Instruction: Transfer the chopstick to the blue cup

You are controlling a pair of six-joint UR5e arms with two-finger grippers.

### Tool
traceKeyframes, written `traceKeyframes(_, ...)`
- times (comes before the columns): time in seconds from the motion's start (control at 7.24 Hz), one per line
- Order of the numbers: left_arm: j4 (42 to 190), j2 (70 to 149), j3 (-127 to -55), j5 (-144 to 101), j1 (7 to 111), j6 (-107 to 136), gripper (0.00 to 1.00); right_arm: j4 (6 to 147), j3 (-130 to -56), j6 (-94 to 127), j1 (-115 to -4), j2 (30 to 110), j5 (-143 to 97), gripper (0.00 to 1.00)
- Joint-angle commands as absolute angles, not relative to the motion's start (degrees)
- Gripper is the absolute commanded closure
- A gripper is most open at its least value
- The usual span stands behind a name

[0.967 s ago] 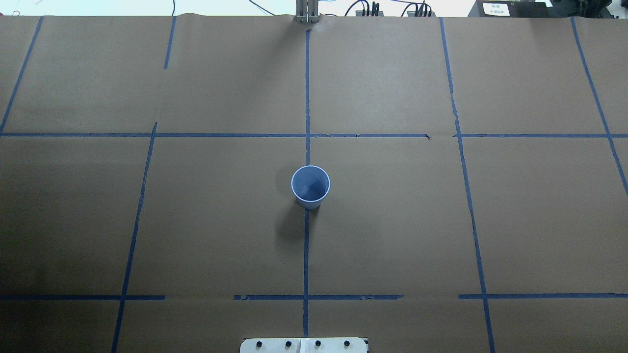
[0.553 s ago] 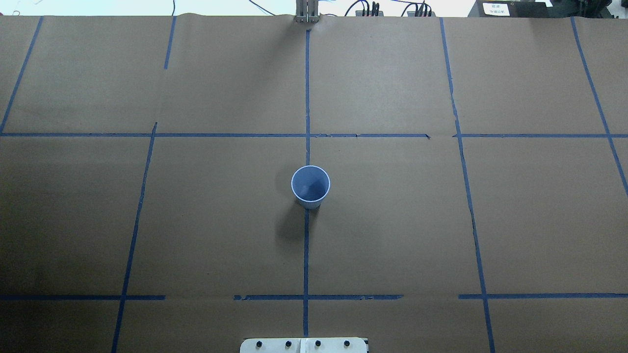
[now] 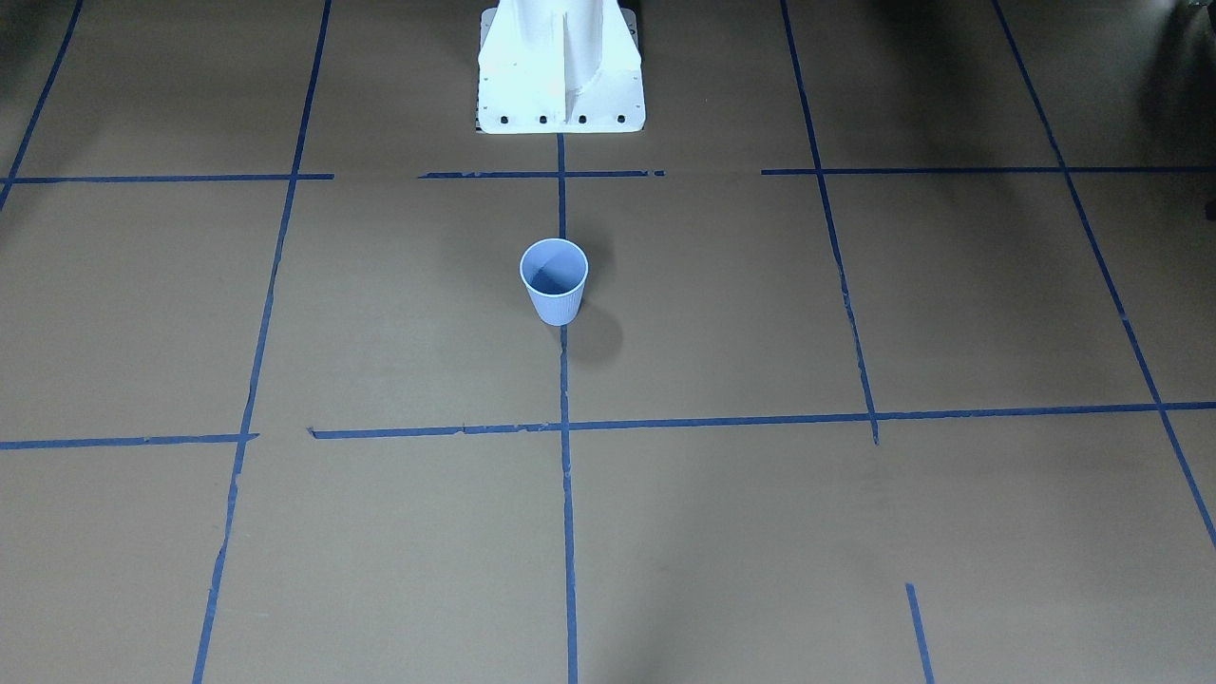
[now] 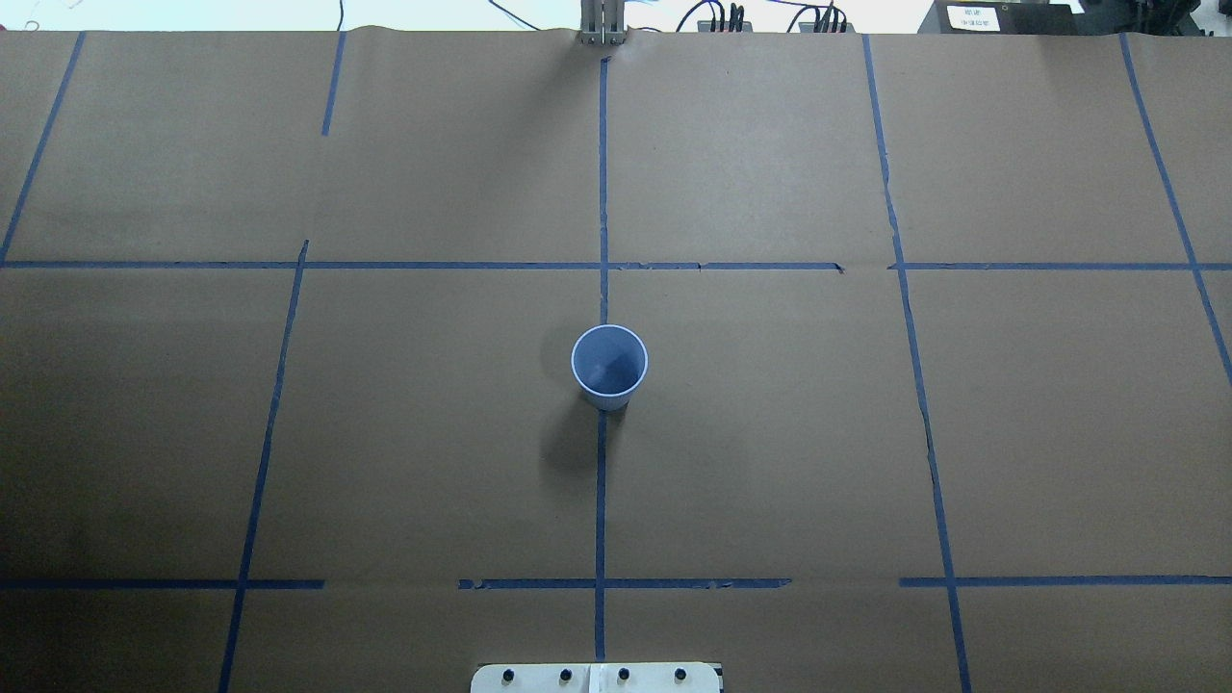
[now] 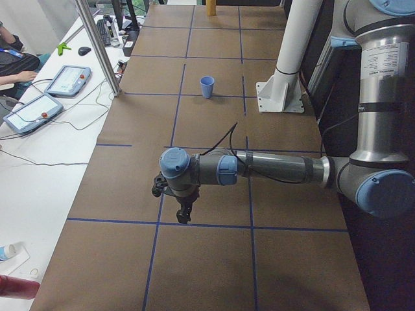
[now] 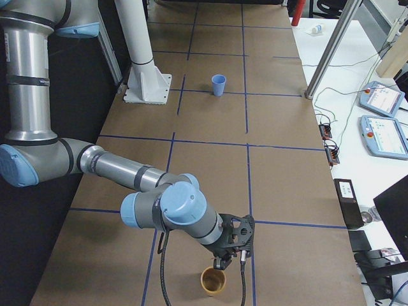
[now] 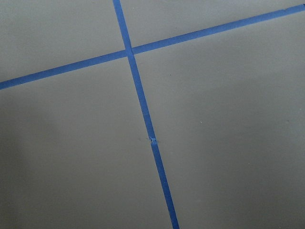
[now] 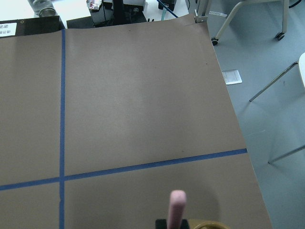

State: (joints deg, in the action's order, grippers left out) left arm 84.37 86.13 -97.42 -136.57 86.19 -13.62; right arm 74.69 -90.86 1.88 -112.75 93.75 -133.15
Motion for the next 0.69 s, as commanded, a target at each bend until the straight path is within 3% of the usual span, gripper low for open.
traceKeyframes(0.0,84.37,86.13,-97.47,-136.58,86.13,-13.62,0.00,86.62,-101.48,1.76,-111.63,93.69,-132.37,1.00)
traceKeyframes(0.55,84.11,84.91,-97.56,-136.14,86.22,-14.06,0.00,92.38,-108.98,9.71,-93.84,89.41,-135.51,1.00)
